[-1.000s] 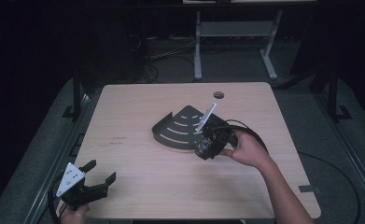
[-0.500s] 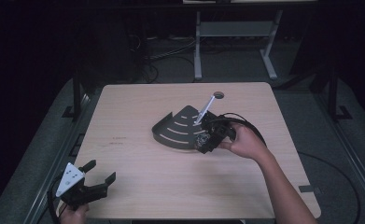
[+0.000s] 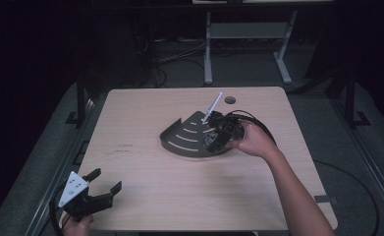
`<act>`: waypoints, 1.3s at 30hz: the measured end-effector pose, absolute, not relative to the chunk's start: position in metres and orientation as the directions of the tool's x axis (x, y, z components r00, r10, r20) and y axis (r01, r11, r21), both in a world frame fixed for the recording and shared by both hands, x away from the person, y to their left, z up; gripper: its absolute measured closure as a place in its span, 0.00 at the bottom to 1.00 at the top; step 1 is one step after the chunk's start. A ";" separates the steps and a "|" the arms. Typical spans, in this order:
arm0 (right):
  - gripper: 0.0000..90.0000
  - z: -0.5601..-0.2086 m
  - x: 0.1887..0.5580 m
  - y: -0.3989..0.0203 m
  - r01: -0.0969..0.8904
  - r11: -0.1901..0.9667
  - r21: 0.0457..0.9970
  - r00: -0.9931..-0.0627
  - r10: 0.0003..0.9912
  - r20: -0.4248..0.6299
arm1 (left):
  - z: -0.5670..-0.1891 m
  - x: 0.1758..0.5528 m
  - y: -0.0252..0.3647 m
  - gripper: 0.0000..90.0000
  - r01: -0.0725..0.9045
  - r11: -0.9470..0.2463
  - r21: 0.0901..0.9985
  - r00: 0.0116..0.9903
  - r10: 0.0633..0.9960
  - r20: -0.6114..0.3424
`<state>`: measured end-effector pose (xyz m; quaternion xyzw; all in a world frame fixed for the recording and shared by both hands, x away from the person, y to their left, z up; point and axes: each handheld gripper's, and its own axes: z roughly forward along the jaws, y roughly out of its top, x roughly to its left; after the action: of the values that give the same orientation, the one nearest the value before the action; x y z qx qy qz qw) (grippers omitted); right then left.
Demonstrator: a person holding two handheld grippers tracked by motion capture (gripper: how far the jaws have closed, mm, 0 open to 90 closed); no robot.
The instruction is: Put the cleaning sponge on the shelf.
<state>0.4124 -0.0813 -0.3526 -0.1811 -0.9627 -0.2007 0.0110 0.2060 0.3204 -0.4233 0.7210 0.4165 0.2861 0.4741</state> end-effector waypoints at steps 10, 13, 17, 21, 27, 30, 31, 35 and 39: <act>0.37 -0.366 0.435 -0.079 0.401 0.839 0.368 -0.915 0.383 0.124 | -0.423 0.205 0.321 0.15 0.326 -0.199 0.924 0.485 0.874 0.017; 0.37 -0.369 0.438 -0.078 0.407 0.836 0.367 -0.912 0.391 0.122 | -0.423 0.205 0.321 0.15 0.327 -0.199 0.924 0.484 0.875 0.018; 0.37 -0.374 0.445 -0.078 0.425 0.825 0.373 -0.904 0.404 0.136 | -0.423 0.206 0.321 0.15 0.327 -0.198 0.924 0.484 0.875 0.016; 0.37 -0.378 0.450 -0.078 0.440 0.817 0.373 -0.897 0.418 0.142 | -0.422 0.205 0.321 0.15 0.326 -0.198 0.924 0.484 0.875 0.017; 0.37 -0.385 0.456 -0.078 0.462 0.810 0.360 -0.886 0.439 0.150 | -0.422 0.205 0.321 0.15 0.325 -0.197 0.925 0.483 0.876 0.017; 0.37 -0.387 0.458 -0.079 0.468 0.807 0.361 -0.883 0.445 0.151 | -0.422 0.205 0.322 0.15 0.324 -0.197 0.926 0.484 0.875 0.017; 0.37 -0.388 0.460 -0.079 0.476 0.801 0.363 -0.878 0.453 0.153 | -0.422 0.205 0.322 0.15 0.324 -0.196 0.925 0.484 0.875 0.016; 0.37 -0.390 0.463 -0.079 0.489 0.792 0.365 -0.871 0.468 0.151 | -0.422 0.206 0.321 0.15 0.327 -0.196 0.925 0.483 0.875 0.015; 0.37 -0.392 0.466 -0.078 0.493 0.788 0.368 -0.868 0.477 0.142 | -0.422 0.206 0.321 0.15 0.325 -0.198 0.925 0.486 0.874 0.017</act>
<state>0.4660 -0.0780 -0.3920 -0.2565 -0.9454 -0.2002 0.0207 0.2056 0.3206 -0.4224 0.7183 0.4172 0.2883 0.4763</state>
